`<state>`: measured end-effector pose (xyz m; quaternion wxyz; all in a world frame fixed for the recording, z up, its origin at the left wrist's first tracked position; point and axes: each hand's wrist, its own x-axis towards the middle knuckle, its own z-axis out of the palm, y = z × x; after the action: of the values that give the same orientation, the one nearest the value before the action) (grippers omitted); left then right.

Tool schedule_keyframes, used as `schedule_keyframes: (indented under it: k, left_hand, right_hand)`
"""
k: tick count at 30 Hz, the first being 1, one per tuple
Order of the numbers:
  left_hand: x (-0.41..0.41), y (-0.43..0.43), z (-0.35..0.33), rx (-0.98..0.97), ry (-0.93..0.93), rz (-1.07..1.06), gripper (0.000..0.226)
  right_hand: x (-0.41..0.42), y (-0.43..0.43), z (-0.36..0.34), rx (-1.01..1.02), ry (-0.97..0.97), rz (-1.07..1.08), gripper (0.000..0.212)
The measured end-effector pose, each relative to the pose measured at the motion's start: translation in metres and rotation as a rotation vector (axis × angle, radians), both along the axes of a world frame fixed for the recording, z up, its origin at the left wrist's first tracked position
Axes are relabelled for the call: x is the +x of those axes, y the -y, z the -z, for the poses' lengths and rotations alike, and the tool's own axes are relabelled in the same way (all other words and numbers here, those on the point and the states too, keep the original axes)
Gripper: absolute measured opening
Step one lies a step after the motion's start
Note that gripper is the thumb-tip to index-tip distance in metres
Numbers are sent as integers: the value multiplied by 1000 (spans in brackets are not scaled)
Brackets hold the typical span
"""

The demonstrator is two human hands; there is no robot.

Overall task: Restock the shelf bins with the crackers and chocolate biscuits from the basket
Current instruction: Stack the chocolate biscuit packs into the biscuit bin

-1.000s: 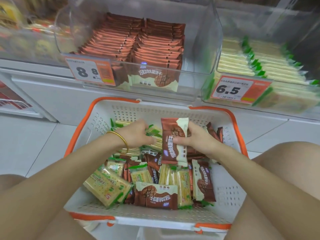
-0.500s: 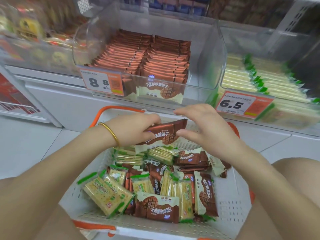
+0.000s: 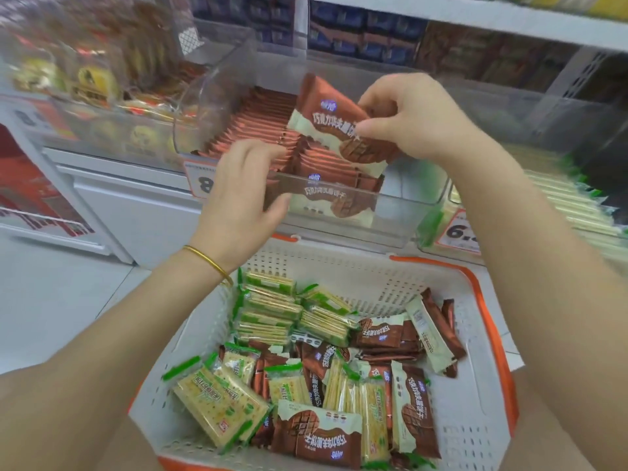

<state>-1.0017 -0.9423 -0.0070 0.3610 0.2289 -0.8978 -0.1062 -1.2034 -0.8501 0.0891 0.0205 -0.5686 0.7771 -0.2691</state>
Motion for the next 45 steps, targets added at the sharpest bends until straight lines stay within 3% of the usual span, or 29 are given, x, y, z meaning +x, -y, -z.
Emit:
schedule_keyframes:
  k: [6,14,16,18,20,21,23,26,30,35,38,42,45]
  left_hand:
    - [-2,-8,7,23,28,5,44]
    - [-3,-18,20,19,78,79,40]
    - [-3,-21,23,34,96,91,38]
    - [-3,-27,27,71,122,105,37]
    - [-2,-32,33,122,154,139,35]
    - [-3,-35,36,145,179,166,34]
    - [-7,-43,43,191,251,223,30]
    - [-14,-58,56,238,398,306,27]
    - [-17,-73,69,271,528,376,26]
    - [-12,-71,72,295,566,363,26]
    - [-10,-69,71,299,584,347,26]
    - [-14,-70,72,352,670,354,27]
    - [-17,-72,72,551,760,399,25]
  right_hand:
    - [3,22,22,299,-182,-38,22]
    - [7,32,49,415,-391,74,17]
    - [8,22,40,378,-332,85,22]
    - [16,-5,32,198,-229,107,22]
    - [26,-44,33,21,-2,54,19]
    - [30,-63,42,25,117,0,16]
    - [34,-93,79,314,202,-84,8]
    - [25,-119,167,891,64,-142,20]
    - [19,-142,251,1193,-21,-171,57]
    - [24,-152,278,1262,-428,-342,54]
    - [21,-151,280,1229,-517,-436,48]
    - [15,-137,255,1302,-366,-535,21]
    - [12,-127,222,1215,-98,-495,34]
